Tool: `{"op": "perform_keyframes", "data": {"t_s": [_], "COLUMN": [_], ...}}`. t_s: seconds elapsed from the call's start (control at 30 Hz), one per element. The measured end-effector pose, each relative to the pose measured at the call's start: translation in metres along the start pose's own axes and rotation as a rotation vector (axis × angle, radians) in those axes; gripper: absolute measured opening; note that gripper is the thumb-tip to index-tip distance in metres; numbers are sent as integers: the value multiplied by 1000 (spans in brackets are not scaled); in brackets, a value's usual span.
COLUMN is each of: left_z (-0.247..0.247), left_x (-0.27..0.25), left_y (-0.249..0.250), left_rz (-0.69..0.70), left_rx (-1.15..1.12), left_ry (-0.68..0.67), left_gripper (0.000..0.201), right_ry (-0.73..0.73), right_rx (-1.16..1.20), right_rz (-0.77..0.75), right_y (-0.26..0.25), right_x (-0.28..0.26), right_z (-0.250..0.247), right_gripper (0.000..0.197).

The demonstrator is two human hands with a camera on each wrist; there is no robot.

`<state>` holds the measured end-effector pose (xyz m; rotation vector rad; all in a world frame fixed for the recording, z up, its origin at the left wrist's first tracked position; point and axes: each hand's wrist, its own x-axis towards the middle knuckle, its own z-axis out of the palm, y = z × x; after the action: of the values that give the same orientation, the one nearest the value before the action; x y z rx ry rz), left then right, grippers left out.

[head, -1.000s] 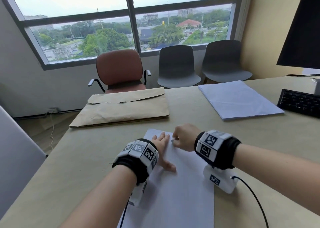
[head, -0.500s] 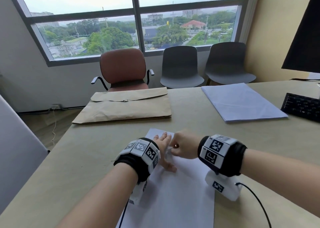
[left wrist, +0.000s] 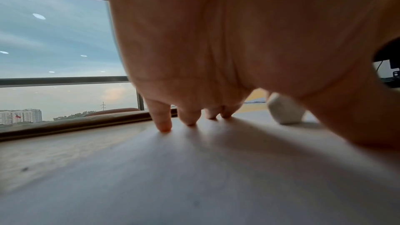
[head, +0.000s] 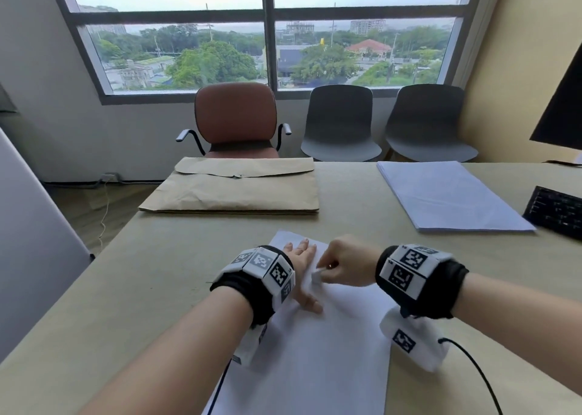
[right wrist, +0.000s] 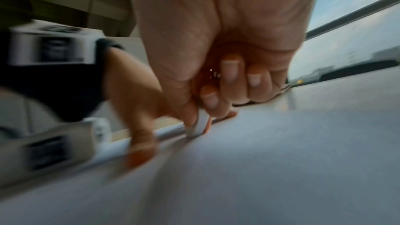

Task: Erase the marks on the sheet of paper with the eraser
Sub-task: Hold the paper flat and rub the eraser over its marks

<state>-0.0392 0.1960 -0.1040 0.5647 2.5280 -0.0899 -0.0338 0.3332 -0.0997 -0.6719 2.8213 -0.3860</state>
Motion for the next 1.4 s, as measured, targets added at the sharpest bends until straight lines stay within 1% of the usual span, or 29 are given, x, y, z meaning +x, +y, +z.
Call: {"op": "perform_keyframes", "data": {"t_s": [0.07, 0.13, 0.17, 0.23, 0.3, 0.37, 0.47, 0.53, 0.6, 0.67, 0.73, 0.8, 0.9, 0.93, 1.0, 1.07, 1.13, 1.17, 1.23, 1.3, 1.33, 1.4], "left_z": [0, 1, 1, 2, 5, 5, 5, 7, 9, 11, 12, 12, 10, 10, 14, 18, 17, 15, 12, 10, 11, 13], "left_x": [0, -1, 0, 2, 5, 6, 5, 6, 9, 12, 14, 12, 10, 10, 16, 22, 22, 21, 16, 14, 14, 17], "left_y": [-1, -2, -2, -2, -2, -3, -6, -7, -8, -9, -9, -8, -6, -6, -10, -14, -14, -13, -11, -9, -9, -11], "left_rz": [-8, -8, -5, -2, -9, -12, -3, 5, 6, -5, -19, -13, 0, -1, -4, -16, -18, -13, -3, 0, -3, -9], "left_rx": [2, 1, -2, -9, 0, -2, -22, -28, -17, 3, 15, 7, -14, -19, -17, 0, 7, 5, 0, -9, -8, -2], "left_ry": [-3, 5, 13, 22, 19, 17, 33, 43, 55, 62, 64, 71, 83, 84, 81, 74, 64, 59, 63, 67, 68, 62], "left_gripper": [115, 116, 116, 116, 116, 117, 117, 117, 118, 119, 119, 118, 116, 117, 121, 124, 124, 123, 120, 119, 119, 122], "right_ry": [67, 103, 94, 26, -45, -59, 55, 101, 46, -52, -108, -75, 43, 45, -23, -117, -170, -156, -59, 33, 36, -40], "right_rx": [-39, -67, -68, -30, 26, 29, -49, -86, -50, 5, 5, -2, -41, -62, -73, -50, -39, -31, -22, -61, -64, -28], "right_rz": [75, 95, 80, 5, -75, -84, -3, 13, -57, -132, -142, -106, -32, -30, -93, -164, -166, -144, -77, -12, -16, -92], "right_y": [10, 14, 11, 1, -2, 3, 14, 12, 6, 2, 5, 10, 14, 11, 4, 0, 3, 5, 12, 19, 20, 14], "right_x": [13, 20, 20, 9, -3, -3, 14, 18, 9, -6, -10, 1, 18, 18, 8, -7, -10, -6, 8, 18, 18, 4], "right_z": [-7, -8, -5, 3, 10, 6, -7, -8, -1, 9, 7, -1, -9, -8, -2, 2, -2, -6, -12, -12, -10, -4], "right_gripper": [28, 28, 30, 39, 36, 30, 31, 38, 45, 37, 32, 35, 38, 41, 43, 38, 33, 28, 22, 21, 22, 28]}}
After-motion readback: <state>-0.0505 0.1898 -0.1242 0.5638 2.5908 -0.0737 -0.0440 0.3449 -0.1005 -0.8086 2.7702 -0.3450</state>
